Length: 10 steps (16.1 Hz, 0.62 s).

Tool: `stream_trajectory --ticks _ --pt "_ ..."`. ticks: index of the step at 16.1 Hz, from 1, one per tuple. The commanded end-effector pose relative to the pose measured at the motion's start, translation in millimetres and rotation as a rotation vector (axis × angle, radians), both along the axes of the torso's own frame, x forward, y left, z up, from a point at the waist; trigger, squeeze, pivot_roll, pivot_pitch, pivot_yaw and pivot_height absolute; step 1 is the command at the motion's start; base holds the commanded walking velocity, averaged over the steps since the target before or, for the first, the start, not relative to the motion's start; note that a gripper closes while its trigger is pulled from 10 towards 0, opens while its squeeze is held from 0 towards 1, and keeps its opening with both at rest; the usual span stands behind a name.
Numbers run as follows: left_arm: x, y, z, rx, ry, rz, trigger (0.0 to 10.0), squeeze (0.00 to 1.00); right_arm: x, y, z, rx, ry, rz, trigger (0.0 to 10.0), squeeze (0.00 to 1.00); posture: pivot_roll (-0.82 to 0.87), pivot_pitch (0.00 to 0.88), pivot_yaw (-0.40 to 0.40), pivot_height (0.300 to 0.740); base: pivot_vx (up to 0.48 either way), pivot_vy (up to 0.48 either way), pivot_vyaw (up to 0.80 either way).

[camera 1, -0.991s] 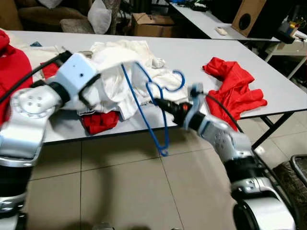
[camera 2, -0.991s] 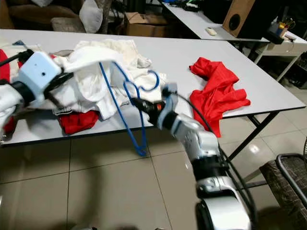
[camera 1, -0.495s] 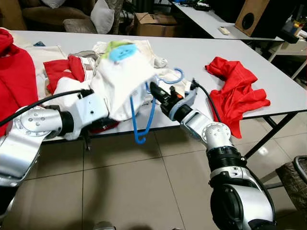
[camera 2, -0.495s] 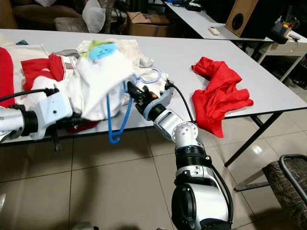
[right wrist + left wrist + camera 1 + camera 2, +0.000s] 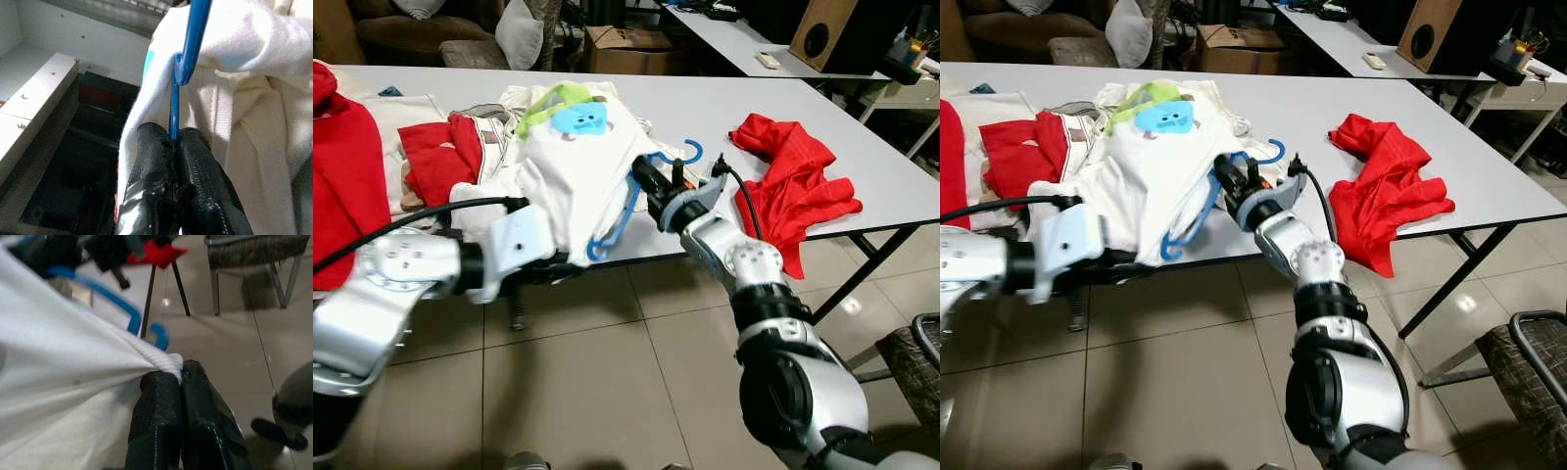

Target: Hang hanger

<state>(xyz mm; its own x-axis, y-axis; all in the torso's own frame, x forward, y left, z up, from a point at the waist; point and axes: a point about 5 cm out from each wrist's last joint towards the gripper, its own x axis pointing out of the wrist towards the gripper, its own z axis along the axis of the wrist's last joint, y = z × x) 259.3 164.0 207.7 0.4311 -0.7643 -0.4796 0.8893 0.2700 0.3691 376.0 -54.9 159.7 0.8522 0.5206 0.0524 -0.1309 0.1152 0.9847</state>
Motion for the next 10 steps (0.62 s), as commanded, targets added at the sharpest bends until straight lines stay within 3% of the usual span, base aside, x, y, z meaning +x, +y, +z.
stream_trajectory --ticks 1,3,6,8,9,10 --pt "-2.5 -16.2 5 -0.044 -0.023 -0.066 0.0 0.00 2.4 24.6 16 0.052 -0.018 -0.007 10.0 0.00 0.07 0.000 -0.131 0.740 0.000 0.000 0.00" --pt "-5.1 -35.2 7 -0.112 -0.032 -0.115 0.0 0.00 6.9 26.7 16 0.012 0.010 -0.074 10.0 0.00 0.08 0.000 -0.138 0.740 0.000 0.000 0.00" --pt "-3.8 -54.9 4 -0.188 -0.047 -0.130 0.0 0.00 7.0 35.0 21 -0.002 -0.017 -0.059 10.0 0.00 0.08 0.000 -0.144 0.740 0.000 0.000 0.00" --pt "4.0 -59.4 -16 -0.093 -0.065 -0.081 0.0 0.00 5.1 42.4 30 0.047 -0.064 -0.012 10.0 0.00 0.08 0.000 -0.146 0.740 0.000 0.000 0.00" --pt "11.9 -55.6 -31 -0.013 -0.107 -0.020 1.8 0.00 5.3 42.8 35 0.075 -0.088 -0.003 10.0 0.00 0.08 0.000 -0.146 0.740 0.000 0.000 0.00" --pt "20.4 -50.2 -41 0.025 -0.155 0.060 10.0 0.00 5.9 38.7 41 0.105 -0.120 0.001 10.0 0.00 0.06 0.000 -0.138 0.740 0.000 0.000 0.00"
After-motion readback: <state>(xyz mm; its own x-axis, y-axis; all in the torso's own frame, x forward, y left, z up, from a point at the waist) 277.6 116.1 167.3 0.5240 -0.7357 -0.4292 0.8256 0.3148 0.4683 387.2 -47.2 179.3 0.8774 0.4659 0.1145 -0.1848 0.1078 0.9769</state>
